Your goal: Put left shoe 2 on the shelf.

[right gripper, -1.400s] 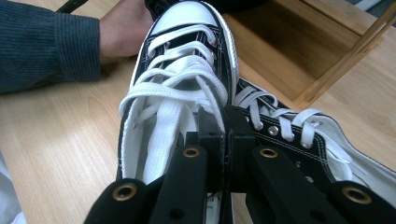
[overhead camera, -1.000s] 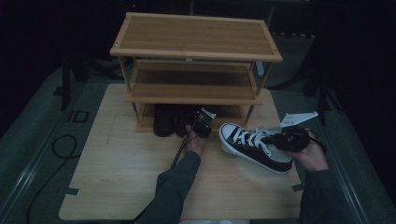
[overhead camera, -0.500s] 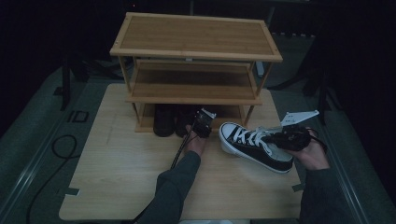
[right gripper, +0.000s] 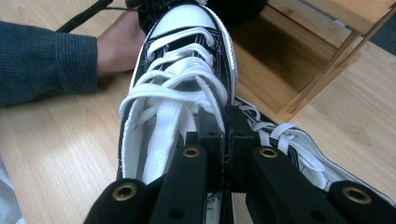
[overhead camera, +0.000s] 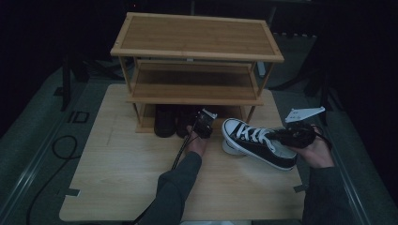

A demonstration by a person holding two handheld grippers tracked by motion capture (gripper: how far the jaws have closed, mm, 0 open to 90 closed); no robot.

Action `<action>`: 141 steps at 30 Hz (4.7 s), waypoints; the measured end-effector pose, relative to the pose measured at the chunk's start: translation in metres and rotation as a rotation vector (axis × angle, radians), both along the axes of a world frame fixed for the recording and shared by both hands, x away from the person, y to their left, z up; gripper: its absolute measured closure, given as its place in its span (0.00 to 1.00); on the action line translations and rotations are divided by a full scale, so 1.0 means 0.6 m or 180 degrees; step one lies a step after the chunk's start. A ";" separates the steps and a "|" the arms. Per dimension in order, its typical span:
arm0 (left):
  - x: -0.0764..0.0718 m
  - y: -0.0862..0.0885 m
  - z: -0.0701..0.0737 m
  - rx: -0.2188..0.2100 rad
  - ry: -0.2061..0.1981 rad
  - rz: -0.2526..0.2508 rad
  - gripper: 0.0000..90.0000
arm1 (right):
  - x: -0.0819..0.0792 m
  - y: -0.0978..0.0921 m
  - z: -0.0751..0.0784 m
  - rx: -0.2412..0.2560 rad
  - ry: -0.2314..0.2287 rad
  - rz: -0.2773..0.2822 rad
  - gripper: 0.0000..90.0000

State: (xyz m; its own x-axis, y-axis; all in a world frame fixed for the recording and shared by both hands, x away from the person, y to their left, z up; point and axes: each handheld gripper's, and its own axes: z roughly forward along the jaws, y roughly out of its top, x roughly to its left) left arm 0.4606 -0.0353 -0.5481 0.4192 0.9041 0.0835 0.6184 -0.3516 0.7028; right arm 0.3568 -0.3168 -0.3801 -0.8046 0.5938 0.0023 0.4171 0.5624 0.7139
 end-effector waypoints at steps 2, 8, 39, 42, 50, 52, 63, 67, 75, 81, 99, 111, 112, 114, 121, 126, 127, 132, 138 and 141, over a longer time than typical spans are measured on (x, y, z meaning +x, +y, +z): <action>0.000 -0.001 0.000 -0.0022 0.0007 0.0007 1.00 | 0.002 -0.001 0.004 0.0017 -0.0007 -0.0020 0.98; 0.000 0.000 0.000 -0.0005 0.0005 0.0001 1.00 | 0.006 0.000 0.018 0.0036 -0.0034 -0.0043 0.98; 0.000 0.000 0.001 -0.0005 0.0018 -0.0006 1.00 | 0.050 0.058 0.093 0.0258 -0.0156 -0.0002 0.98; 0.000 0.000 0.000 -0.0019 0.0013 0.0006 1.00 | 0.057 0.072 0.100 0.0290 -0.0157 -0.0014 0.98; 0.000 0.000 0.001 -0.0014 0.0012 0.0009 1.00 | 0.073 0.093 0.108 0.0381 -0.0151 -0.0061 0.98; 0.000 0.000 0.000 -0.0016 0.0013 0.0010 1.00 | 0.078 0.095 0.109 0.0434 -0.0133 -0.0088 0.98; 0.000 0.000 0.001 -0.0004 0.0018 0.0002 1.00 | 0.107 0.109 0.106 0.0536 -0.0079 -0.0321 0.98; 0.000 0.001 0.001 -0.0005 0.0019 0.0002 1.00 | 0.117 0.118 0.104 0.0575 -0.0055 -0.0377 0.98; 0.000 0.000 0.001 -0.0006 0.0018 0.0001 1.00 | 0.130 0.140 0.100 0.0575 -0.0059 -0.0486 0.98; 0.000 0.000 0.001 -0.0006 0.0016 0.0003 1.00 | 0.139 0.155 0.092 0.0671 -0.0039 -0.0672 0.98; 0.000 0.001 0.001 -0.0007 0.0018 -0.0001 1.00 | 0.147 0.158 0.077 0.0714 0.0054 -0.0949 0.97; 0.000 0.001 0.001 -0.0011 0.0010 0.0009 1.00 | 0.154 0.173 0.075 0.0786 0.0076 -0.1116 0.93; 0.000 0.001 0.001 -0.0011 0.0010 0.0007 1.00 | 0.154 0.171 0.075 0.0807 0.0088 -0.1106 0.92; 0.000 0.001 0.001 -0.0015 0.0012 0.0006 1.00 | 0.154 0.169 0.075 0.0832 0.0096 -0.1092 0.89; 0.000 0.001 0.001 0.0004 0.0010 0.0000 1.00 | 0.145 0.160 0.077 0.0833 0.0044 -0.1097 0.84; 0.000 0.001 0.001 -0.0010 0.0010 0.0009 1.00 | 0.141 0.161 0.078 0.0813 -0.0003 -0.1099 0.81; 0.000 0.001 0.001 -0.0010 0.0010 0.0008 1.00 | 0.141 0.161 0.079 0.0813 -0.0013 -0.1095 0.80; 0.000 0.001 0.001 -0.0016 0.0011 0.0006 1.00 | 0.141 0.160 0.081 0.0854 -0.0035 -0.1084 0.77; 0.000 0.001 0.001 -0.0014 0.0020 0.0010 1.00 | 0.141 0.168 0.090 0.0932 -0.0053 -0.1044 0.75; 0.000 0.001 0.001 -0.0012 0.0017 0.0009 1.00 | 0.140 0.167 0.092 0.0899 -0.0085 -0.1051 0.75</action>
State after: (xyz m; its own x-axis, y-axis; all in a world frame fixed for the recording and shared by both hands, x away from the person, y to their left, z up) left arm 0.4606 -0.0345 -0.5473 0.4172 0.9055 0.0778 0.6232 -0.3474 0.7007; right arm 0.4405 -0.2168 -0.3246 -0.5736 0.7984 0.1833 0.5211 0.1829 0.8337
